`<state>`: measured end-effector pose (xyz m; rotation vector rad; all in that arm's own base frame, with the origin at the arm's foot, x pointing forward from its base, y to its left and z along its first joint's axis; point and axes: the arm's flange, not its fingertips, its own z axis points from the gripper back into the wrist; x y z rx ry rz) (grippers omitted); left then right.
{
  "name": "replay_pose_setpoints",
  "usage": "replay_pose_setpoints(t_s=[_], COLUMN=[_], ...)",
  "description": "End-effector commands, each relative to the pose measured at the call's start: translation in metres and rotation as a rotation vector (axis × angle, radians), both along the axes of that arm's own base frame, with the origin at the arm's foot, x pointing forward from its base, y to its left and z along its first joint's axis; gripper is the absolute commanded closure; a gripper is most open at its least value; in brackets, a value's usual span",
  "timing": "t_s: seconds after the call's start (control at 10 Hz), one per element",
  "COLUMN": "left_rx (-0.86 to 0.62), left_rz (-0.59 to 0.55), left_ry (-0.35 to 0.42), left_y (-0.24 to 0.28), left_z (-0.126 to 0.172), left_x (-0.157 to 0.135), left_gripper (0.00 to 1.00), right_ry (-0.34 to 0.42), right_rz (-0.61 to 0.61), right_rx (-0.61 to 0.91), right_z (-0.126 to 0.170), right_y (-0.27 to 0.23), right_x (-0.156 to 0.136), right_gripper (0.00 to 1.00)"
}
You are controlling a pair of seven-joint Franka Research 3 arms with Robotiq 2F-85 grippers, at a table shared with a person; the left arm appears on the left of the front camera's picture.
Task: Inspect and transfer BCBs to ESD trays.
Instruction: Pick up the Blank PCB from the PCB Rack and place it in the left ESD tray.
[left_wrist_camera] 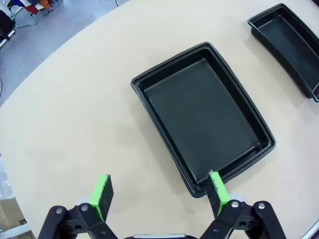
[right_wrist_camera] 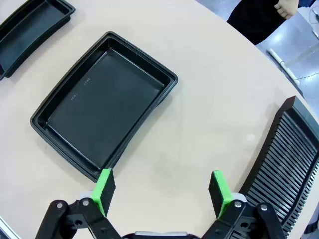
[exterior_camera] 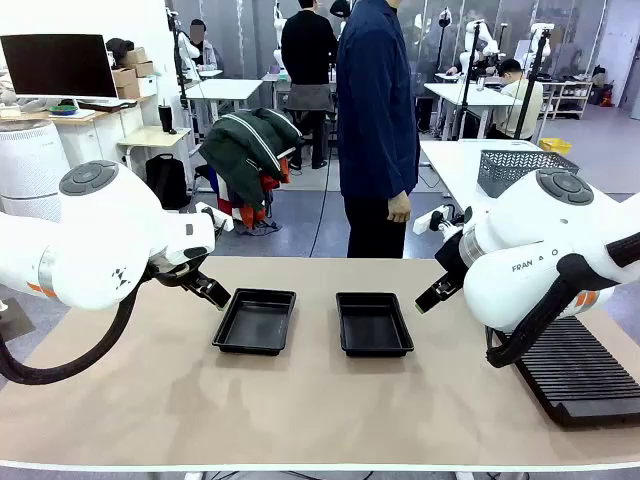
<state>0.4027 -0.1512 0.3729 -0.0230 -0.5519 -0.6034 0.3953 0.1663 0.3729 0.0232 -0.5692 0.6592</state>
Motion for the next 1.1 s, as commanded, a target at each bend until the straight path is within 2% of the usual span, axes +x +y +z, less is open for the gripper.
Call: replay_pose_setpoints(t_s=[0.0, 0.8, 0.9, 1.0], left_rx=[0.000, 0.000, -0.011, -0.035], left_rz=[0.000, 0.000, 0.033, 0.066], left_ry=[0.000, 0.000, -0.003, 0.007], left_y=[0.000, 0.000, 0.010, 0.015], left_z=[0.000, 0.000, 0.037, 0.072], left_x=[0.000, 0.000, 0.002, 0.000], left_gripper=[0.00, 0.00, 0.00, 0.00], right_ry=[0.000, 0.000, 0.014, 0.024], right_rz=[0.000, 0.000, -0.096, -0.133], right_rx=[0.000, 0.000, 0.026, 0.040], right_z=[0.000, 0.000, 0.041, 0.080], right_y=[0.000, 0.000, -0.013, -0.028], right_x=[0.000, 0.000, -0.008, -0.017], right_gripper=[0.00, 0.00, 0.00, 0.00])
